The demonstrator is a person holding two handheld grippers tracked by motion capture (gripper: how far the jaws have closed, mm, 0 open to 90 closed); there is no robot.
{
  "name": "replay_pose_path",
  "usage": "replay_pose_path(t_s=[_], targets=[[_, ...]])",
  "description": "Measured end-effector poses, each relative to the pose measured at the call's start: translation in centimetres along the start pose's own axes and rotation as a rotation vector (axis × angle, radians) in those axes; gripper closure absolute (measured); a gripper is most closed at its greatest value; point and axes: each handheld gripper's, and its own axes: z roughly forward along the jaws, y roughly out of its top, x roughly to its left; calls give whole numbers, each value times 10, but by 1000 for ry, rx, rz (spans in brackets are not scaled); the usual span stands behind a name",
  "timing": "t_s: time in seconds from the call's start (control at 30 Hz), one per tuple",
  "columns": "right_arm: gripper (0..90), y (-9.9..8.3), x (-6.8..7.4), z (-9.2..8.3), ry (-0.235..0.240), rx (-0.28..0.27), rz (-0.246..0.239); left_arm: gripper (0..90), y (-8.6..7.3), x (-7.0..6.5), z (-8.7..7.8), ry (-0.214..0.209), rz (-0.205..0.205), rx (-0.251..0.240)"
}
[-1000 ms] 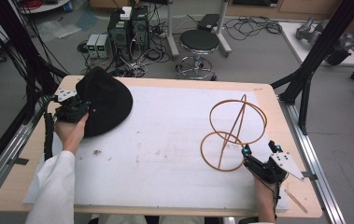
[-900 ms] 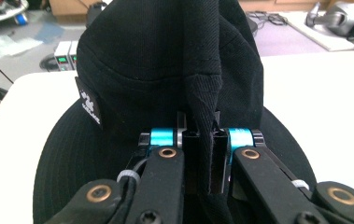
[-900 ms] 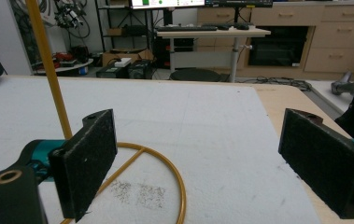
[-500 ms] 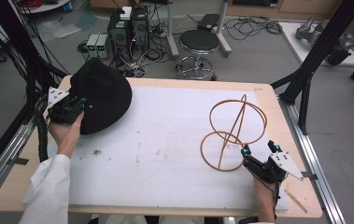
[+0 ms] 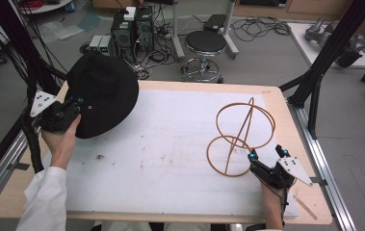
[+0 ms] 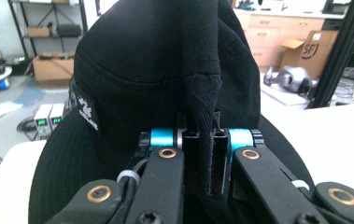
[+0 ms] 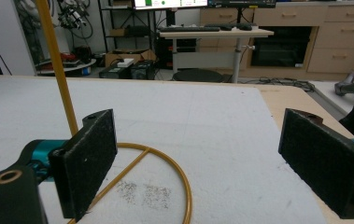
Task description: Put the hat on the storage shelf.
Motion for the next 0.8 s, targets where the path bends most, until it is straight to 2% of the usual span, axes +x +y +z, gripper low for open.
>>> replay_pose_path(t_s=[0.07,0.2,0.47,0.8], targets=[[108,0,0,0,0,2,-1,880,2,-2,-1,-6,1,-11],[108,0,-1,0,-3,-2,-7,879,9,-7,-8,-60,-8,-64],[108,0,1,0,2,-4,-4,879,20,-21,-21,-145,11,-153],[108,1,2,0,2,-5,2,879,40,-48,-37,-260,82,-238]])
